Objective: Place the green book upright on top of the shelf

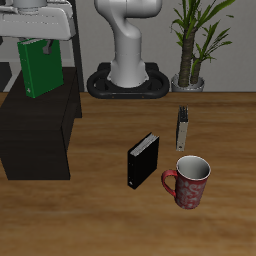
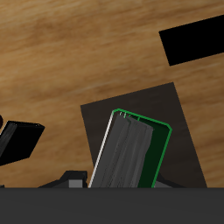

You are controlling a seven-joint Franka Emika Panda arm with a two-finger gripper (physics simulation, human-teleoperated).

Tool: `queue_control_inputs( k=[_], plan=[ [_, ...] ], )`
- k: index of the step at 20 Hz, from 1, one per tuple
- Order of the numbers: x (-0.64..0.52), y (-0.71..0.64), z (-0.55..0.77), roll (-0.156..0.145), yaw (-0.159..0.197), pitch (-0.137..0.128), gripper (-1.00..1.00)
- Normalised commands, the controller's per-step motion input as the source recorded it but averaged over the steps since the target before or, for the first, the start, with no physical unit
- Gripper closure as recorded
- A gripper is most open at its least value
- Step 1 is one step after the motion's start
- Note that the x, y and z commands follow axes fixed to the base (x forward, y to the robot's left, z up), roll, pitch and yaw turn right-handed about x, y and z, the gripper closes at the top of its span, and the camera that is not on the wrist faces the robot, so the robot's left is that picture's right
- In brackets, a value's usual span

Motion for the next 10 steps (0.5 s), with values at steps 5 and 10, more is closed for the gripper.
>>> queue_control_inputs(
  k=[5, 10],
  plan=[
    [-0.11, -0.22, -0.01, -0.009, -0.047, -0.018, 1.0],
    [-0.04, 0.01, -0.08, 0.014, -0.022, -0.02, 1.0]
  ],
)
